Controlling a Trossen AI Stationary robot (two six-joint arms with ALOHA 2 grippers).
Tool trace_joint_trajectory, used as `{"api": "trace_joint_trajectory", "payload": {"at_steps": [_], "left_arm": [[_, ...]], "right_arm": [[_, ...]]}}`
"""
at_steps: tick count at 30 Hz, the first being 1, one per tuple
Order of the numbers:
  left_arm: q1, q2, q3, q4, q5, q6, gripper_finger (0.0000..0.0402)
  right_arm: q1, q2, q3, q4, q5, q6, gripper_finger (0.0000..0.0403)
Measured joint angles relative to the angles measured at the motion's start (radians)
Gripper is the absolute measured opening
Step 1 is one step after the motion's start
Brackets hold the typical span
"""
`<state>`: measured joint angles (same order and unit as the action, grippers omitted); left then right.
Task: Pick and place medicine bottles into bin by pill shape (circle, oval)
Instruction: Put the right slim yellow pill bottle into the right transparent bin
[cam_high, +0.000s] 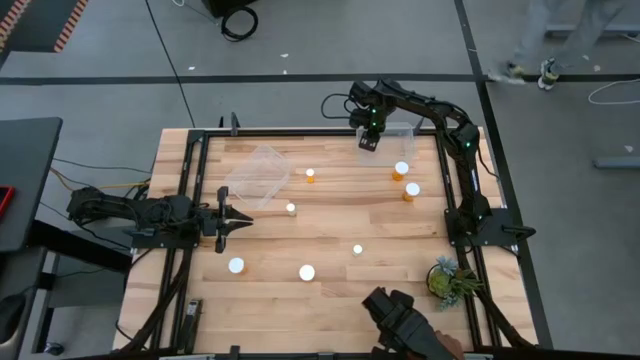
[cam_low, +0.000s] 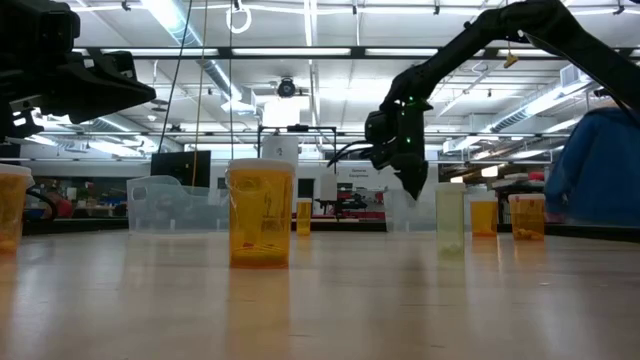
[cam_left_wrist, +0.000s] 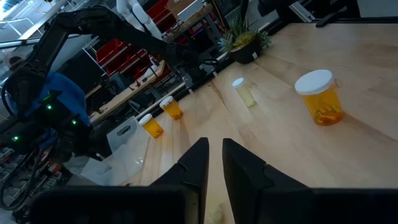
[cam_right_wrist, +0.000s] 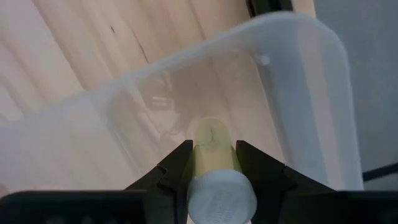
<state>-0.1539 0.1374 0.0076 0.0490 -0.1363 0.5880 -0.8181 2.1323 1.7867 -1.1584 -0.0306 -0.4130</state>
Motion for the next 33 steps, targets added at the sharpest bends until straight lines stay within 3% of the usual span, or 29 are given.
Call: {"api": "trace_joint_trajectory", "payload": {"at_steps": [16, 33], "left_arm": [[0.0, 0.0, 0.0, 0.0, 0.0, 0.0, 0.0052], [0.0, 0.0, 0.0, 0.0, 0.0, 0.0, 0.0052]], "right_arm": [[0.0, 0.001, -0.026, 0.04, -0.008, -0.003, 0.0127], [0.003, -0.004, -0.023, 0.037, -0.008, -0.006, 0.0185]]}}
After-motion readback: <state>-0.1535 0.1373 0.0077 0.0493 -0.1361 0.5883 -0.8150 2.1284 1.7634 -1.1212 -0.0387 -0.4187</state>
